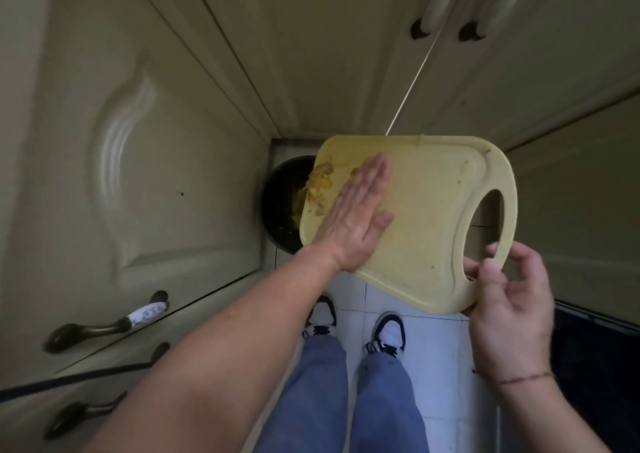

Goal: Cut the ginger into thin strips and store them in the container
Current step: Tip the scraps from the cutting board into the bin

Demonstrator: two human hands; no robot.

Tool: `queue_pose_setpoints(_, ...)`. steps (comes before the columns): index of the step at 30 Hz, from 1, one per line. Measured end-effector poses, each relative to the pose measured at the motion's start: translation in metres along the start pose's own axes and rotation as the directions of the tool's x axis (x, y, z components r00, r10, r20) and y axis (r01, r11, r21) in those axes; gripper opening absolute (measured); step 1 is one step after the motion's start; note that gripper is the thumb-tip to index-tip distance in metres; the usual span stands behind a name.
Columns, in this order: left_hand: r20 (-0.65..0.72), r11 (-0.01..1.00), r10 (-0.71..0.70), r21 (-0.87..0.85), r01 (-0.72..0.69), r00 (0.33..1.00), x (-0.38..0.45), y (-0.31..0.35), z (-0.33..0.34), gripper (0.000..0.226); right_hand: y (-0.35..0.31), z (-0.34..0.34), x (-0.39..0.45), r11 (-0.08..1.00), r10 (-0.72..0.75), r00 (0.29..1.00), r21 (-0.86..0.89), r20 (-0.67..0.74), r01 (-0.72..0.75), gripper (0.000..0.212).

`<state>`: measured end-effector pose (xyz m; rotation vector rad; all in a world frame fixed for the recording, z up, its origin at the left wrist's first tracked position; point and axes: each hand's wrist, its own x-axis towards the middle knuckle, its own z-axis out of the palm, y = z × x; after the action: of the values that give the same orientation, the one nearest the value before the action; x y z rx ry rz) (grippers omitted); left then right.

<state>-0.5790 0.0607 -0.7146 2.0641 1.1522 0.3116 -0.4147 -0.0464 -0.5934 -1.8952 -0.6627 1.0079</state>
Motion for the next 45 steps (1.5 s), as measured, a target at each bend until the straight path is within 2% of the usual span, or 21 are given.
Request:
queue_pose_setpoints(7,-0.054,0.957,-0.291,-0.009,0.291,0.955,-0.006,-0.066,0.003,0.06,0.012,0.001,0.002,0.998,-0.059,0.998,-0.013,0.004,0.059,0.027)
queue_pose_setpoints(9,-0.067,0.889,-0.457,-0.016,0.457,0.887,-0.008,-0.081,0.007,0.056,0.018,0.001,0.003,0.997,-0.07,0.998,-0.033,-0.004,0.07,0.024)
queue_pose_setpoints(11,-0.072,0.761,-0.648,-0.085,0.643,0.758,-0.01,-0.09,0.008,0.056,0.023,0.002,0.003,0.996,-0.068,0.998,-0.066,-0.011,0.067,0.026)
queue_pose_setpoints(13,-0.137,0.701,-0.714,-0.155,0.697,0.687,-0.012,-0.088,0.007,0.058,0.026,0.006,0.004,0.992,-0.057,0.998,-0.115,-0.013,0.055,0.027)
queue_pose_setpoints(14,-0.183,0.726,-0.688,-0.168,0.667,0.702,-0.015,-0.083,0.007,0.058,0.025,0.01,0.004,0.989,-0.059,0.998,-0.139,-0.01,0.057,0.026)
queue_pose_setpoints(16,-0.257,0.835,-0.549,-0.175,0.521,0.795,-0.019,-0.063,0.004,0.057,0.026,0.018,0.005,0.984,-0.068,0.998,-0.163,0.0,0.067,0.026)
queue_pose_setpoints(19,-0.191,0.982,-0.163,-0.126,0.14,0.968,-0.029,-0.02,0.007,0.066,0.028,0.03,0.006,0.987,-0.031,1.0,-0.158,0.005,0.031,0.019)
queue_pose_setpoints(21,-0.074,0.993,0.07,-0.09,-0.076,0.995,-0.036,0.001,0.017,0.074,0.027,0.035,0.007,0.989,-0.023,1.0,-0.143,0.005,0.023,0.016)
queue_pose_setpoints(22,-0.03,0.987,0.132,-0.085,-0.134,0.991,-0.039,0.007,0.022,0.076,0.025,0.036,0.007,0.99,-0.028,1.0,-0.136,0.009,0.029,0.017)
queue_pose_setpoints(25,0.01,0.986,0.142,-0.085,-0.141,0.99,-0.045,0.005,0.035,0.079,0.021,0.038,0.004,0.994,-0.036,0.999,-0.099,0.009,0.037,0.015)
queue_pose_setpoints(28,0.01,0.988,-0.048,-0.144,0.049,0.999,-0.048,-0.01,0.038,0.077,0.016,0.036,0.003,0.995,-0.085,0.996,-0.048,-0.037,0.083,0.008)
queue_pose_setpoints(32,0.063,0.914,-0.369,-0.16,0.374,0.927,-0.053,-0.052,0.032,0.068,0.01,0.021,0.005,0.994,-0.109,0.992,-0.003,-0.068,0.109,0.009)
queue_pose_setpoints(34,0.124,0.822,-0.551,-0.088,0.562,0.825,-0.052,-0.079,0.029,0.065,0.01,0.014,0.006,0.992,-0.118,0.992,-0.043,-0.049,0.116,0.014)
queue_pose_setpoints(36,0.112,0.662,-0.735,-0.095,0.743,0.669,-0.049,-0.099,0.023,0.063,0.014,0.011,0.009,0.989,-0.112,0.993,-0.102,-0.026,0.109,0.018)
queue_pose_setpoints(37,0.079,0.6,-0.788,-0.126,0.79,0.611,-0.047,-0.102,0.019,0.063,0.017,0.012,0.01,0.986,-0.105,0.994,-0.132,-0.01,0.103,0.018)
queue_pose_setpoints(38,0.037,0.58,-0.806,-0.15,0.8,0.591,-0.045,-0.101,0.015,0.064,0.02,0.014,0.011,0.983,-0.098,0.995,-0.157,0.006,0.098,0.016)
queue_pose_setpoints(39,-0.008,0.615,-0.783,-0.154,0.773,0.621,-0.042,-0.096,0.012,0.066,0.024,0.017,0.012,0.978,-0.099,0.995,-0.18,0.024,0.101,0.01)
queue_pose_setpoints(40,-0.048,0.694,-0.718,-0.132,0.708,0.694,-0.04,-0.086,0.009,0.068,0.026,0.022,0.012,0.974,-0.094,0.994,-0.203,0.053,0.103,0.004)
queue_pose_setpoints(42,-0.083,0.894,-0.448,-0.068,0.444,0.89,-0.032,-0.055,0.003,0.072,0.033,0.032,0.009,0.963,-0.076,0.991,-0.25,0.106,0.101,0.008)
queue_pose_setpoints(43,-0.067,0.96,-0.279,-0.061,0.275,0.958,-0.027,-0.036,0.0,0.074,0.035,0.036,0.008,0.959,-0.057,0.991,-0.268,0.125,0.089,0.008)
queue_pose_setpoints(45,-0.03,0.997,0.026,-0.078,-0.029,0.999,-0.014,-0.001,0.001,0.08,0.037,0.041,0.006,0.952,-0.041,0.988,-0.294,0.146,0.083,0.009)
